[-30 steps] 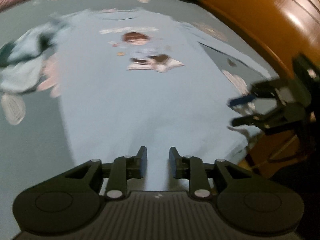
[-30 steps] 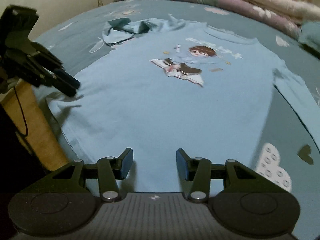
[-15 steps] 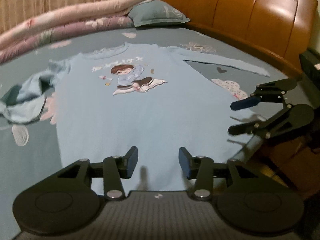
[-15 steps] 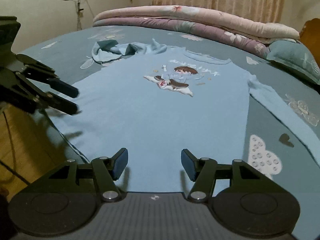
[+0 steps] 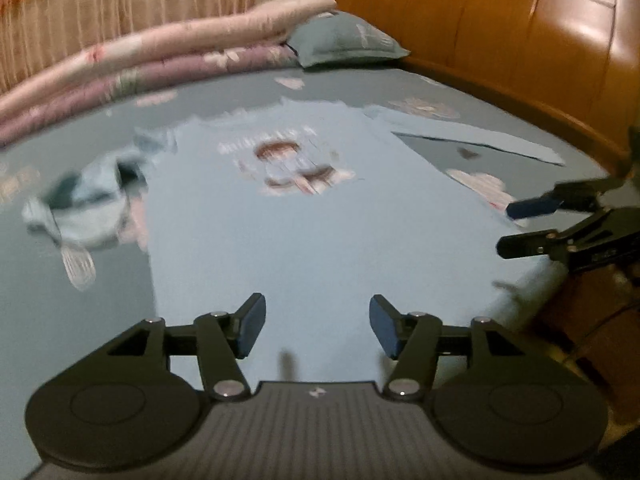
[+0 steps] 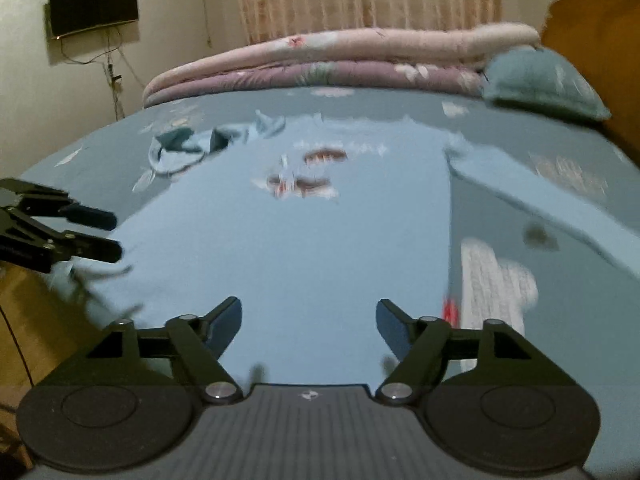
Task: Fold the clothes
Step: 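Lay the hem flat on the bed and open both grippers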
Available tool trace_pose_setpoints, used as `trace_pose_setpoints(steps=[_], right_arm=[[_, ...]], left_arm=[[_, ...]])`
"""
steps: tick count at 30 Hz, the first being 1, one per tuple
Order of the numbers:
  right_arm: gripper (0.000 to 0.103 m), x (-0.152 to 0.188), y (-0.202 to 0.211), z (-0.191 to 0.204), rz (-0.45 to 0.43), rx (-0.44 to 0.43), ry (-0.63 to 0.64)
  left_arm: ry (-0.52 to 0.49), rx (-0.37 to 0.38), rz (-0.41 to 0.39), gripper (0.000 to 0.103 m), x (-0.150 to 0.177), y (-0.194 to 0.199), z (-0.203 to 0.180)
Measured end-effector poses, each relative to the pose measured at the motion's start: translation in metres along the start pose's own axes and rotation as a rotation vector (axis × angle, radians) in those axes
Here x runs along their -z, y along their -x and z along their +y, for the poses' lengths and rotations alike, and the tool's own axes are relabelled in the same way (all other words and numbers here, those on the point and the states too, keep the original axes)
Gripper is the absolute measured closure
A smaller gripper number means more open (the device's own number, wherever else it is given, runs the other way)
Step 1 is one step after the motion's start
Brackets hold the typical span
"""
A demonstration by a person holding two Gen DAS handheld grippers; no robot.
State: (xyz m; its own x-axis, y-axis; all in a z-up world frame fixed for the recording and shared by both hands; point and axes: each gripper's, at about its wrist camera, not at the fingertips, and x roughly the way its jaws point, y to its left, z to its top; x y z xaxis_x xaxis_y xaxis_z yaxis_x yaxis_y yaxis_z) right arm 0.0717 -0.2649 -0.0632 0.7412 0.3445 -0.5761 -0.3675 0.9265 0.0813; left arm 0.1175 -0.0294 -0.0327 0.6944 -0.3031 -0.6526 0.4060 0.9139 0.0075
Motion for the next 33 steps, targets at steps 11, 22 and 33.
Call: trace_pose_setpoints(steps=[11,22,33], right_arm=[[0.018,-0.029,-0.075,-0.033,0.151,0.008,-0.035],[0.013,-0.117,-0.095,-0.113,0.057,-0.028,-0.343],[0.013,-0.105,-0.150,-0.135,0.151,-0.030,-0.438]], left_arm=[[0.110,0.042,0.149,0.042,-0.007,-0.059,0.050],[0.162,0.094,0.151,0.039,-0.112,-0.116,0.105],[0.182,0.017,0.231,0.037,-0.109,-0.177,0.125]])
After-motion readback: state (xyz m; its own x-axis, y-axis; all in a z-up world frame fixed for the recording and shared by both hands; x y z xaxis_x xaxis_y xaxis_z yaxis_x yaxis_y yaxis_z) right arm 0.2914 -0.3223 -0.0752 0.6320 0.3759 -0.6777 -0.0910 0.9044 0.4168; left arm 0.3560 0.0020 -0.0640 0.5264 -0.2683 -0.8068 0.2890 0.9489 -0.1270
